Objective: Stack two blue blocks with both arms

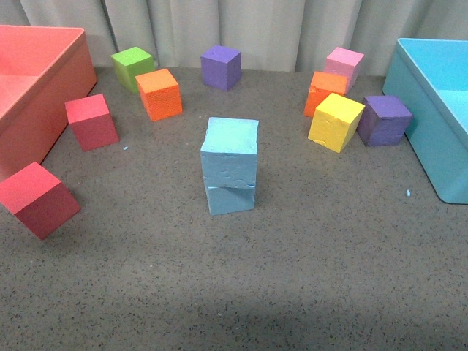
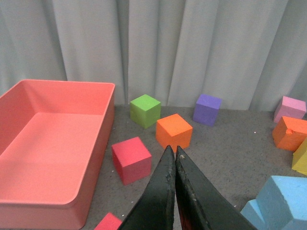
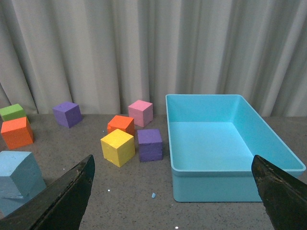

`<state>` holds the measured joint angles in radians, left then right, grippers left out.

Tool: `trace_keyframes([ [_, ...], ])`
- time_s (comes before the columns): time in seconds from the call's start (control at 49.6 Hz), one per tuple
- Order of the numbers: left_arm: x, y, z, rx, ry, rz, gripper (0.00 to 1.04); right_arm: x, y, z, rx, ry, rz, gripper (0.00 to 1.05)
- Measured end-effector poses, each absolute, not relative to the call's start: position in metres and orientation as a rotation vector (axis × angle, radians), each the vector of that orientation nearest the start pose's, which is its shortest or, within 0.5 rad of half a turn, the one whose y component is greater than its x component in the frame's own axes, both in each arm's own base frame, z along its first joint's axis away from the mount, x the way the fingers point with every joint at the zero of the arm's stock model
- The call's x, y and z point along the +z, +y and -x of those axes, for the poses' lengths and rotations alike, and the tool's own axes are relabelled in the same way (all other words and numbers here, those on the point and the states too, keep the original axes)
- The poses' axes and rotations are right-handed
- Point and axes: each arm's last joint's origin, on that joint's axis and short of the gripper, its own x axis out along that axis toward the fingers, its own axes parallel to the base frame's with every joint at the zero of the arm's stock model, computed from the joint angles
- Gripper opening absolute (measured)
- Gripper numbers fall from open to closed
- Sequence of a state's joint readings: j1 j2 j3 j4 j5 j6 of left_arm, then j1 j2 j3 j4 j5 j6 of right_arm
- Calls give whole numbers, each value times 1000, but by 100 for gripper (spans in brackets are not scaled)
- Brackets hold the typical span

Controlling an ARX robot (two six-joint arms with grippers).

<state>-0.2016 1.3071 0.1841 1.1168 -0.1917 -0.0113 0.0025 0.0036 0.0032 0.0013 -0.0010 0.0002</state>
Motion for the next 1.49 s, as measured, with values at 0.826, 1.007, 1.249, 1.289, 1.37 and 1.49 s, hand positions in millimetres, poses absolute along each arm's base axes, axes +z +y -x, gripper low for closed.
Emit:
trace_keyframes([
  [0.826,170,0,-136,-2,-10,7,4,164,0,-98,4,-1,0,95],
  [1.007,172,0,-128,-3,-17,7,4,164,0,-98,3,-1,0,95],
  [1.249,173,0,-121,-2,-21,7,4,164,0,-98,3,-1,0,95],
  [1.289,173,0,-120,-3,-22,7,4,164,0,-98,3,-1,0,95],
  [1.37,173,0,-118,-3,-22,8,4,164,0,-98,3,-1,0,95],
  [1.49,173,0,-115,-3,-23,8,4,164,0,-98,3,-1,0,95],
])
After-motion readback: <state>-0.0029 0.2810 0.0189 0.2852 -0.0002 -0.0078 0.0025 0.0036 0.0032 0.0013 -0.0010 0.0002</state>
